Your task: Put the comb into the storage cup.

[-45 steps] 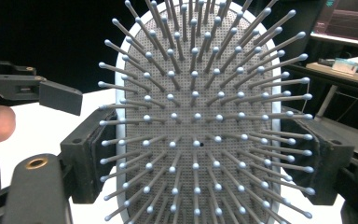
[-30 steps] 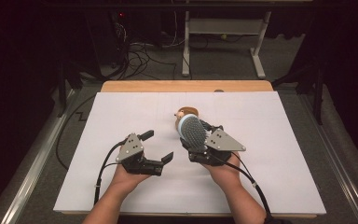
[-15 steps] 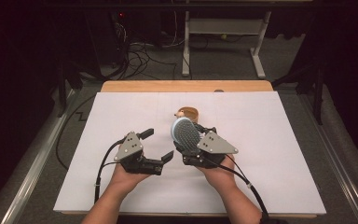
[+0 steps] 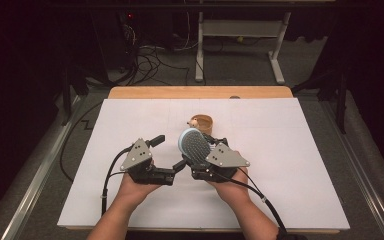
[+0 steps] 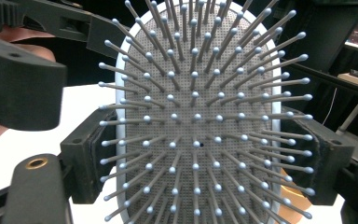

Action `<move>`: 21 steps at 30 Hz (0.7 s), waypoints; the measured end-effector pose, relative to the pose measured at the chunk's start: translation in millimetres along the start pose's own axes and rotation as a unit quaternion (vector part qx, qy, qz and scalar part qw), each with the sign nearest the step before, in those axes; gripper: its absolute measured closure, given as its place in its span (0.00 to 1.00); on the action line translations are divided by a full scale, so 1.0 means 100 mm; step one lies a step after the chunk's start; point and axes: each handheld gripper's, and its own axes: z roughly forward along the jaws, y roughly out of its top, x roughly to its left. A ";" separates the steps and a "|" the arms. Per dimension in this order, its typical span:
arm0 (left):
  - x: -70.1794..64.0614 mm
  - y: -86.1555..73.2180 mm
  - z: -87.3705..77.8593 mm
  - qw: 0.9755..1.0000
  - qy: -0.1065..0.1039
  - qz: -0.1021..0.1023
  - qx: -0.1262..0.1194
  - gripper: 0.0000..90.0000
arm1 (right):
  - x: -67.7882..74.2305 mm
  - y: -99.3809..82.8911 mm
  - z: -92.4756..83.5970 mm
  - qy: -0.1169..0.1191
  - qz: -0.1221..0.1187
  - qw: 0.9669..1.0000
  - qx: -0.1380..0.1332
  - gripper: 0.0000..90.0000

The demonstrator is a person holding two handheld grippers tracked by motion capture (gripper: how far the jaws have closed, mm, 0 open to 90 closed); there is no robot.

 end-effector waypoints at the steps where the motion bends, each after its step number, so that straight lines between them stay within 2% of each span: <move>1: 0.00 0.01 0.01 1.000 0.000 -0.003 0.001 0.03 | 0.00 0.00 0.00 0.000 -0.001 1.000 -0.001 0.23; 11: 0.00 0.08 0.03 1.000 -0.002 -0.009 -0.002 0.03 | 0.05 0.03 0.03 0.005 -0.007 1.000 0.001 0.23; 21: -0.04 0.14 0.10 1.000 -0.005 -0.007 -0.001 0.04 | 0.07 0.05 0.03 0.006 -0.010 1.000 -0.005 0.23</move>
